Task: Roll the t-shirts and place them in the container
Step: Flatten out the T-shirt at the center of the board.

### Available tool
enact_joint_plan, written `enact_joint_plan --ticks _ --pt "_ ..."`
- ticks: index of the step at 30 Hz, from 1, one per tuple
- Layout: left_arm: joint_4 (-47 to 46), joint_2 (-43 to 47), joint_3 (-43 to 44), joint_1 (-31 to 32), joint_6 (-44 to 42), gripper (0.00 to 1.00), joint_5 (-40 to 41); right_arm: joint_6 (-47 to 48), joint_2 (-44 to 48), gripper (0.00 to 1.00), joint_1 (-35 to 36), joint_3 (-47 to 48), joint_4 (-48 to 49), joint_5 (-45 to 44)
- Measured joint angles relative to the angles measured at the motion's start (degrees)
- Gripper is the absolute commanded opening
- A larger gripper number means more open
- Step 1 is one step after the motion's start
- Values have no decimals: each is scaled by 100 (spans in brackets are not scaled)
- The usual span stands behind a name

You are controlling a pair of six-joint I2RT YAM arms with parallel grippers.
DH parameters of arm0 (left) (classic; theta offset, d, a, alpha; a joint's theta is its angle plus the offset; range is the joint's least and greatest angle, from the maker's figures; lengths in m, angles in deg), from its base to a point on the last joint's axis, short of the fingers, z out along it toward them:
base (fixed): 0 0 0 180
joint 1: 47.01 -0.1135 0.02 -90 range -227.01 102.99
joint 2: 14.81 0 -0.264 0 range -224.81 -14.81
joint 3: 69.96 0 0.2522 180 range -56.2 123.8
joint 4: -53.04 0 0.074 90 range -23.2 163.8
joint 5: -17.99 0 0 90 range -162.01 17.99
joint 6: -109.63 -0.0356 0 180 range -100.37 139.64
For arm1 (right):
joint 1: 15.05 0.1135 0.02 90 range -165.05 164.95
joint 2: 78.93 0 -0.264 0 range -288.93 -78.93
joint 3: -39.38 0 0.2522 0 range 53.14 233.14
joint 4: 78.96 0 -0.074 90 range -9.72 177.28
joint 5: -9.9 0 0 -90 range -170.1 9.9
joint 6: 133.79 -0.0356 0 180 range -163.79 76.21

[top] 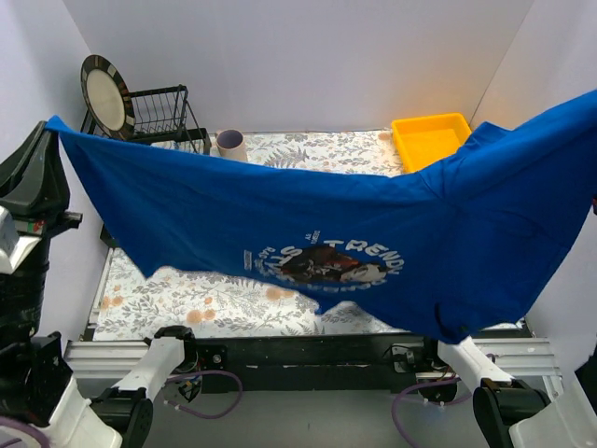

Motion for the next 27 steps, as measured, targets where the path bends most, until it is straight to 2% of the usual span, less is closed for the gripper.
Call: enact_joint_plan --ticks 4,6,12,18,23,27 --pt "-160 -343 -98 0 -66 0 -22 -101 -2 1 -2 -874 542 127" --pt "-286 -538 -439 0 -87 0 -92 -173 -55 1 -2 -1480 748 267" --pt "-413 -1373 -2205 0 -103 0 -619 -492 -634 1 -2 -3587 1281 831" --pt "-535 -2874 -3906 -4 -278 0 -1051 -560 -1777 1 162 -5506 1784 935" --pt "-710 -4358 -4054 -7 -437 0 -1106 -422 -3289 1 358 -5613 2225 822" --pt "-776 -5510 -3475 -15 -507 0 -1045 -199 -4721 1 424 -4688 2238 704"
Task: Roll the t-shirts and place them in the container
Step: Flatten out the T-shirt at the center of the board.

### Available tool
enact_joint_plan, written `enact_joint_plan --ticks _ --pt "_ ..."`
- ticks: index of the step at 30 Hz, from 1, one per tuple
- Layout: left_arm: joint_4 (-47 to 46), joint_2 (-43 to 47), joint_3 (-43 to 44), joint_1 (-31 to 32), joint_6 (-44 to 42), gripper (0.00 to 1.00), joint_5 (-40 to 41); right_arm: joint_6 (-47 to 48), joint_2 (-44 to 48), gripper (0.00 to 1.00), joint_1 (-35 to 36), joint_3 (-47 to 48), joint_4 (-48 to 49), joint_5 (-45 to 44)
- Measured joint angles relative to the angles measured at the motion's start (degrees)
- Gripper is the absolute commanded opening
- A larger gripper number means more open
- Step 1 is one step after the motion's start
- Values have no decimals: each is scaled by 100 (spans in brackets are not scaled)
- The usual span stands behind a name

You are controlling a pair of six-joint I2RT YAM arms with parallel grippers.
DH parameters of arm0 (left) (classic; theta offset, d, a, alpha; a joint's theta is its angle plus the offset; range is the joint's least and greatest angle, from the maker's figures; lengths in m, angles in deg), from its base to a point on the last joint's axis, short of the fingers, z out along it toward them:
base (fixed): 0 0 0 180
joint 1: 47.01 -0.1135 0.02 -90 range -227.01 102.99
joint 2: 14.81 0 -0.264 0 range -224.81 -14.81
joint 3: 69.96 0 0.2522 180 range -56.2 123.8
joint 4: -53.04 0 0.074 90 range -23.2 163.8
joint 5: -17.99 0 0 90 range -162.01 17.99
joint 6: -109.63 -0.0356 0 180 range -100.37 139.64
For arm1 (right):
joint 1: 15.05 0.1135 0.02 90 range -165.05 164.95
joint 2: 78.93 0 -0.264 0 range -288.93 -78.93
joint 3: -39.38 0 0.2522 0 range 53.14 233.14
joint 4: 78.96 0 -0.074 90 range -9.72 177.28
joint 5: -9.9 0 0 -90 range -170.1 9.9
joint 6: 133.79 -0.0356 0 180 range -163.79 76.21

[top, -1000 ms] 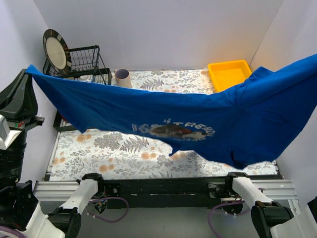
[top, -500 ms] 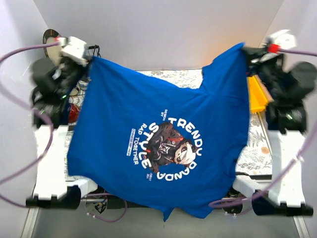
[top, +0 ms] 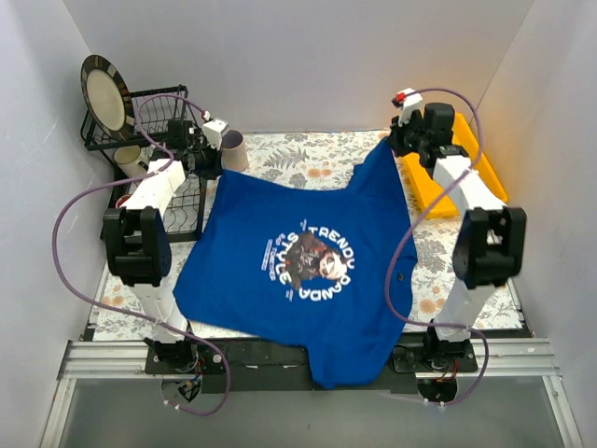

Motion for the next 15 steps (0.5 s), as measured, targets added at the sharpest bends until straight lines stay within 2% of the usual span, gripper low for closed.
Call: enact_joint_plan --ticks 6,10,15 --pt "-76 -728 837 -26 -37 0 107 402 -1572 1 74 1805 -50 -457" --pt "-175 -758 1233 -28 -20 0 151 579 -1993 1 162 2406 -81 -719" --pt "-348 -758 1355 -26 -35 0 192 743 -2197 1 319 2695 -72 -975"
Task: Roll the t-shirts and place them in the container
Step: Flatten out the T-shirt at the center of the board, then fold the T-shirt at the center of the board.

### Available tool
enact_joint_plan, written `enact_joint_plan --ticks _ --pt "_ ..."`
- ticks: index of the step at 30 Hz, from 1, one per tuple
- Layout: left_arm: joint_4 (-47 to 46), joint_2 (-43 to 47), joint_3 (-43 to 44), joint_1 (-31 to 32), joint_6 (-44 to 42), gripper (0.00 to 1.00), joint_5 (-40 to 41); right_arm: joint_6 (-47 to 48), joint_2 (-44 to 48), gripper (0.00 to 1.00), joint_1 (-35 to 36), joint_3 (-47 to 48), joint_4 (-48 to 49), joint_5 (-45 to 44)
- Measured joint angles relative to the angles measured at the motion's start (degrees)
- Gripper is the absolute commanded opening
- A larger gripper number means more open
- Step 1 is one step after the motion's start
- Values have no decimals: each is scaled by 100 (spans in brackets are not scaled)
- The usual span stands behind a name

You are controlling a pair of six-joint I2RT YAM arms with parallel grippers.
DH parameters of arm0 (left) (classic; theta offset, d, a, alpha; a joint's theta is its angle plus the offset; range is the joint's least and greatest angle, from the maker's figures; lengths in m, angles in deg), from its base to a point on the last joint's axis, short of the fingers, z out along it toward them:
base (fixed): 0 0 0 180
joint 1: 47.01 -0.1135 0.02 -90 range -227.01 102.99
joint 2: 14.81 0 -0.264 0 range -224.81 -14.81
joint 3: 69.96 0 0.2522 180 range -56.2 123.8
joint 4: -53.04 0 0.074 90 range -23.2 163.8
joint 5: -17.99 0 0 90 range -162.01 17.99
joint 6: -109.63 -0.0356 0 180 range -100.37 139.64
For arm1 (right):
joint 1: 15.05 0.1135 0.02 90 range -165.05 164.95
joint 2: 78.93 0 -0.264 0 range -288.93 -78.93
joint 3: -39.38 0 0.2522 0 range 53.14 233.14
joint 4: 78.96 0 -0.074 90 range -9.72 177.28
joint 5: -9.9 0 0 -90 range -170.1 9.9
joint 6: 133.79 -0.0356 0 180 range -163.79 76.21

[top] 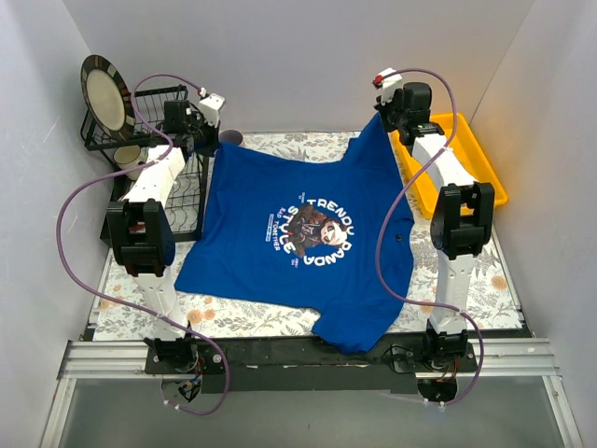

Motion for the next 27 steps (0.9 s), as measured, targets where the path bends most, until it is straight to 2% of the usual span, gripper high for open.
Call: enact_joint_plan --ticks 11,22,27 --pt "103 -11 66 0 -341 0 0 573 66 1 118 -11 -391 -358" --pt "1108 57 -129 -42 -1781 0 -199 817 1836 1 39 -1694 -1447 -378" --pt "1690 9 136 -212 -2627 0 -334 815 2461 1 46 -2260 -1676 -374"
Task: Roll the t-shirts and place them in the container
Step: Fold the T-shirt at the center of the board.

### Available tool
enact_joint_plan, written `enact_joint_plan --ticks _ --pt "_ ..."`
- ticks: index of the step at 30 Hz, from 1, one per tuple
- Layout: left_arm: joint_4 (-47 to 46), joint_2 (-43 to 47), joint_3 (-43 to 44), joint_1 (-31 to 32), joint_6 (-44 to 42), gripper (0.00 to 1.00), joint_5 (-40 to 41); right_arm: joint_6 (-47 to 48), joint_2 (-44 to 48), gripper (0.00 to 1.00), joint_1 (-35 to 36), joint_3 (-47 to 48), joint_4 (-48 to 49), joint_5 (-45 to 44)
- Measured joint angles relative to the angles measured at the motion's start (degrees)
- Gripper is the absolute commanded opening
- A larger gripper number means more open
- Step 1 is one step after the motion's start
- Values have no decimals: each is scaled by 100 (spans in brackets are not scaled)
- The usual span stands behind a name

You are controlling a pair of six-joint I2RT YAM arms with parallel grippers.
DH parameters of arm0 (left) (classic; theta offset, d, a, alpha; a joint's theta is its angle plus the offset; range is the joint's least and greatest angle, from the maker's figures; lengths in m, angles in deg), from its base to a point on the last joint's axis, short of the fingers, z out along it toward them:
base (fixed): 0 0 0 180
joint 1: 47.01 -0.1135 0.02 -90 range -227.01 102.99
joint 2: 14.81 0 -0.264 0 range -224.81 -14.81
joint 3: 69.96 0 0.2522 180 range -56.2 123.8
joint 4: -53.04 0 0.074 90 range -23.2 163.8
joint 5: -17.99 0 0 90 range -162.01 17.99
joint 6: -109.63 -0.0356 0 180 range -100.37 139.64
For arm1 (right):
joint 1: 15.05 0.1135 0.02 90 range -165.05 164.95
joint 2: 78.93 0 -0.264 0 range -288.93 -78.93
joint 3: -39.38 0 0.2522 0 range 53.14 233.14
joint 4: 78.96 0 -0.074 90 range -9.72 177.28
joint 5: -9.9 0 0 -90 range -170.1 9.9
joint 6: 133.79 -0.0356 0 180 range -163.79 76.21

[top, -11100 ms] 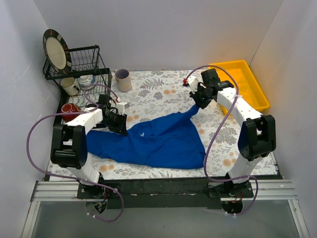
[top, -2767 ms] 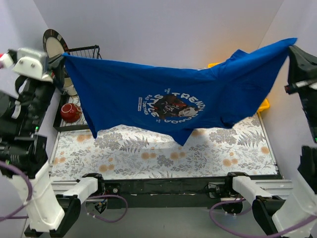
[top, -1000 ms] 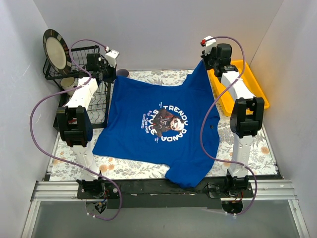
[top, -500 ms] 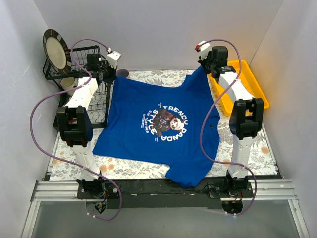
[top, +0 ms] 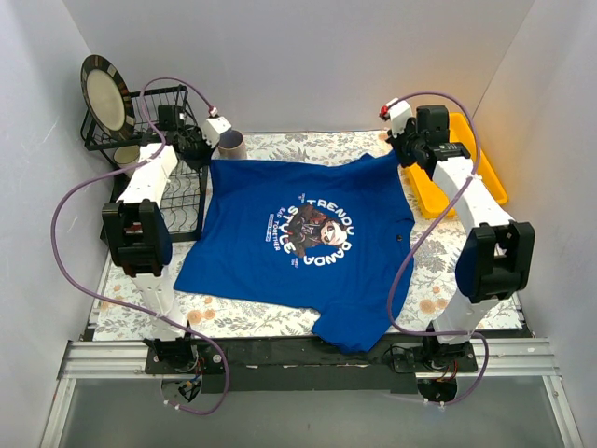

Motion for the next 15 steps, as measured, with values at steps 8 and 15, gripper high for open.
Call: enact_joint_plan --ticks 8,15 --pt "538 15 15 -181 -1716 0 -24 2 826 1 -2 -1014 -535 39" --pt "568 293 -850 -197 -2761 0 -63 24 1652 1 -2 -1762 -866 85"
